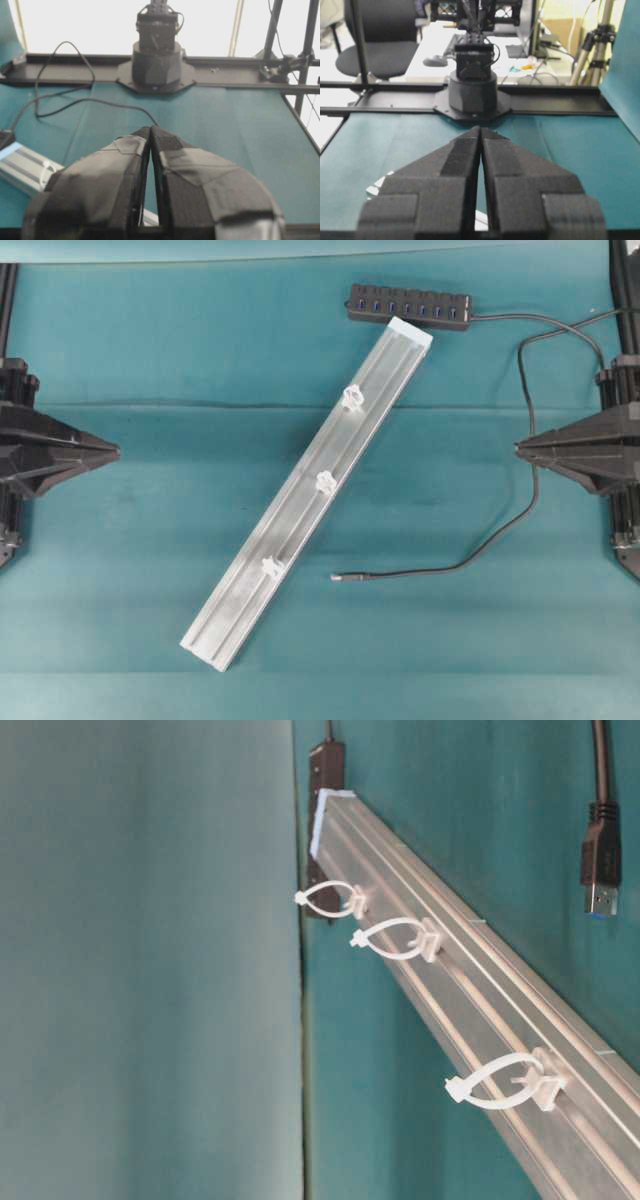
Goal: Pass the USB cable through three rings with both arms.
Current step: 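Move the right gripper toward the black USB cable on the table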
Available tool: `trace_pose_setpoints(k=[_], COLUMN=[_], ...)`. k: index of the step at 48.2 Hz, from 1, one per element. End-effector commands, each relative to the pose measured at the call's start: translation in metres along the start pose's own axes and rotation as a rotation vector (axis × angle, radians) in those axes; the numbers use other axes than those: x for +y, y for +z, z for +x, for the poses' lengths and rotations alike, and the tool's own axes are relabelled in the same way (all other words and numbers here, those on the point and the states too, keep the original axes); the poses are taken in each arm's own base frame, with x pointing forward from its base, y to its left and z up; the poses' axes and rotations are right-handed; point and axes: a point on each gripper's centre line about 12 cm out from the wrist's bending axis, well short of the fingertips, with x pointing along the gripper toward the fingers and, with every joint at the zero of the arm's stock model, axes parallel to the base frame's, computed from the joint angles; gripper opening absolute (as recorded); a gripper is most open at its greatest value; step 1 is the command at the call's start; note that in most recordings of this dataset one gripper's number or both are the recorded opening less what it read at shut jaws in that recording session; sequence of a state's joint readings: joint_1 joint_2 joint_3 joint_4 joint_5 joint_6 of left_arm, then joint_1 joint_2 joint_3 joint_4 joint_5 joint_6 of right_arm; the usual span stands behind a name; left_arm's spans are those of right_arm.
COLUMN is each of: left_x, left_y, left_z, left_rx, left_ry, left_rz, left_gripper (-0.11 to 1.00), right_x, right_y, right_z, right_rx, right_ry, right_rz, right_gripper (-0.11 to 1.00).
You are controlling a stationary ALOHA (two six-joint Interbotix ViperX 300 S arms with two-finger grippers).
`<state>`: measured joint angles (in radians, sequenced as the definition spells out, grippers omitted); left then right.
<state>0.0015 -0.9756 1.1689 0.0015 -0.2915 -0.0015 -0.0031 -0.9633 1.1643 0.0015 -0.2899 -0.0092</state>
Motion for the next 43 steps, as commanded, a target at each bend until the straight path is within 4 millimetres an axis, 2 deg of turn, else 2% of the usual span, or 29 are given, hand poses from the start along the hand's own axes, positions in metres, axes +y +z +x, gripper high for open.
trace_pose_setpoints(k=[1, 4, 7, 10, 24, 31, 43], left_x=[-0.009, -0.011, -0.013, -0.013, -0.013, -0.013, -0.01], left_y=[0.011, 0.013, 0.015, 0.015, 0.026, 0.025, 0.024], left_z=[0.009, 0.013, 0.016, 0.018, 0.023, 0.025, 0.027], left_rx=[-0.014, -0.009, 0.005, 0.031, 0.025, 0.034, 0.04], left_ry=[-0.046, -0.056, -0.061, -0.061, -0.059, -0.057, -0.046], left_rz=[0.001, -0.003, -0.001, -0.001, -0.059, -0.125, -0.119], left_gripper=[0.14, 0.1, 0.03, 0.0, 0.0, 0.0, 0.01], right_x=[0.001, -0.001, -0.002, -0.001, 0.002, 0.004, 0.007], right_y=[0.003, -0.003, -0.007, -0.01, -0.035, -0.047, -0.063], right_z=[0.004, 0.007, 0.012, 0.017, 0.038, 0.045, 0.069], right_rx=[-0.003, 0.041, 0.089, 0.136, 0.43, 0.57, 0.757], right_ry=[0.004, -0.013, -0.024, -0.031, -0.04, -0.043, -0.046], right_rz=[0.036, 0.099, 0.164, 0.211, 0.256, 0.259, 0.251], right_gripper=[0.09, 0.1, 0.02, 0.01, 0.0, 0.0, 0.0])
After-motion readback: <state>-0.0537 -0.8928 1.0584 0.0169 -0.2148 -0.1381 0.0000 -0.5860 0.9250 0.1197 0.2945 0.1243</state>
